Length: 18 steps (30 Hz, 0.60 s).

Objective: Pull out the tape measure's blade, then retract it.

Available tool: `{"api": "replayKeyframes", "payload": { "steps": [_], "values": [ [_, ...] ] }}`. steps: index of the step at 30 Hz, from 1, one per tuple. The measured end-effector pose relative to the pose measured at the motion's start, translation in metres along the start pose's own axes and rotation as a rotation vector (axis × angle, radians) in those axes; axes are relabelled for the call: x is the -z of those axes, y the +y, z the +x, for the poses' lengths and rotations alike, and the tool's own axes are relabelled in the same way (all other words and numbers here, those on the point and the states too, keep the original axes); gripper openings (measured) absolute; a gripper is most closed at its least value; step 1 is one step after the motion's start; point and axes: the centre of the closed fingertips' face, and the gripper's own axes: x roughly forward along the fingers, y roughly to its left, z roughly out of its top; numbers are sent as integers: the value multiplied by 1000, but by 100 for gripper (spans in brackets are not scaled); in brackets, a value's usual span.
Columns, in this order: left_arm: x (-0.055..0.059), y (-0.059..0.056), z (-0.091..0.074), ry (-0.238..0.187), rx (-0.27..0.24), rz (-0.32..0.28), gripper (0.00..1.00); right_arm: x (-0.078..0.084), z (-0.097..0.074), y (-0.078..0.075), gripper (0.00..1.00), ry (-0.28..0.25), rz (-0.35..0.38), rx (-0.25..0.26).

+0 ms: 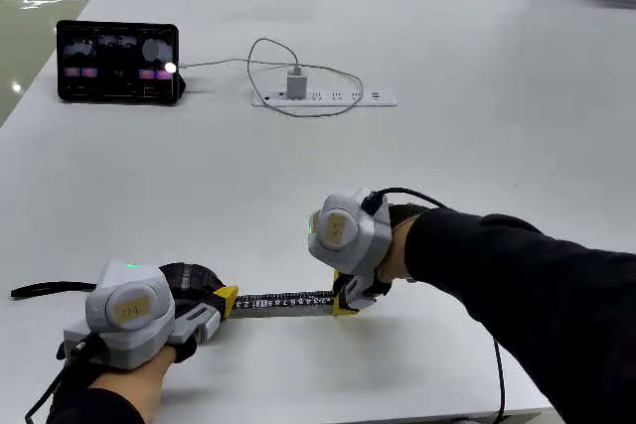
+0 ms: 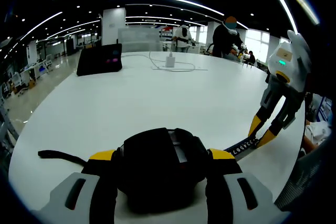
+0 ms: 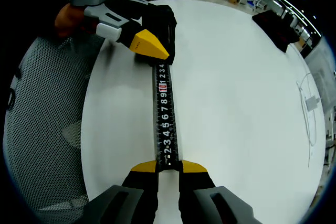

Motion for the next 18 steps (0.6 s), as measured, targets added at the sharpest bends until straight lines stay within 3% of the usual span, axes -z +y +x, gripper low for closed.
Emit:
{"api": "replayKeyframes", "payload": {
  "steps": [18],
  "values": [
    [0,0,0,-4,3,-5,64,-5,1,0,11,-6,1,-3]
  ]
}}
